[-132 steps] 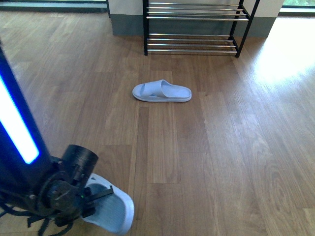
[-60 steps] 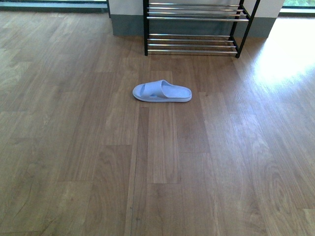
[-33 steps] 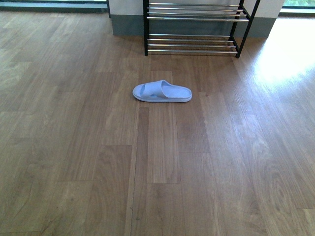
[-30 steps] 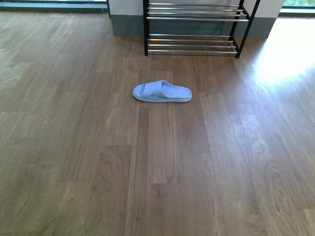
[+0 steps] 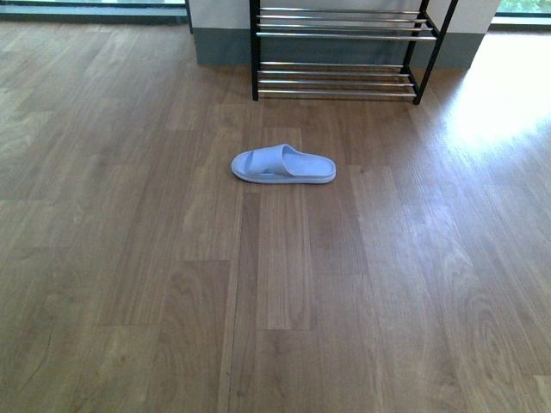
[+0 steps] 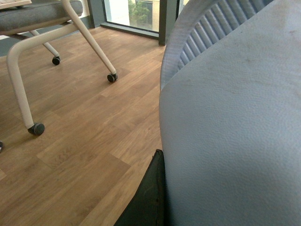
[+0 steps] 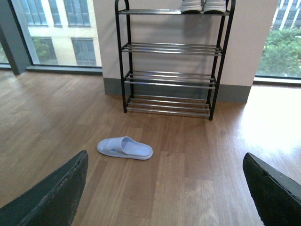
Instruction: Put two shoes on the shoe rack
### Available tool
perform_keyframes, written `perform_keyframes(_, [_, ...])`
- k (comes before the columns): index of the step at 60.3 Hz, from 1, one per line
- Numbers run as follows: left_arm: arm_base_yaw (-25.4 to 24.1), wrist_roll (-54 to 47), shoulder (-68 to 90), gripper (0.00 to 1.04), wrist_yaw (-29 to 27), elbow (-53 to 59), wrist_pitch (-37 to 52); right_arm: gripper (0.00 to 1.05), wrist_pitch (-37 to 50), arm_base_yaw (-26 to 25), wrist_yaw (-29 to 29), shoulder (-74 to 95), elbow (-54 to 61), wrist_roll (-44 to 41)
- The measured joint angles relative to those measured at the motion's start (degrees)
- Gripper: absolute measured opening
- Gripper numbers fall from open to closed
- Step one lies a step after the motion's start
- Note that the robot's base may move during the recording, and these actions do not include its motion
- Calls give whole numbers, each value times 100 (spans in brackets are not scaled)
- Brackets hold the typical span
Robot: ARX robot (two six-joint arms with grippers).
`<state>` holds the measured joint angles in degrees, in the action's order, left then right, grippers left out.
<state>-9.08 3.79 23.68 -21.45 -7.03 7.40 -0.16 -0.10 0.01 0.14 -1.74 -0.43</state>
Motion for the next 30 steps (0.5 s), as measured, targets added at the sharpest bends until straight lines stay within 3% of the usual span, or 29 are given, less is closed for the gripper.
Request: perform_keyframes(30, [0,-11,7,2,-11,22,4,95,0,0,-22,2,0,0])
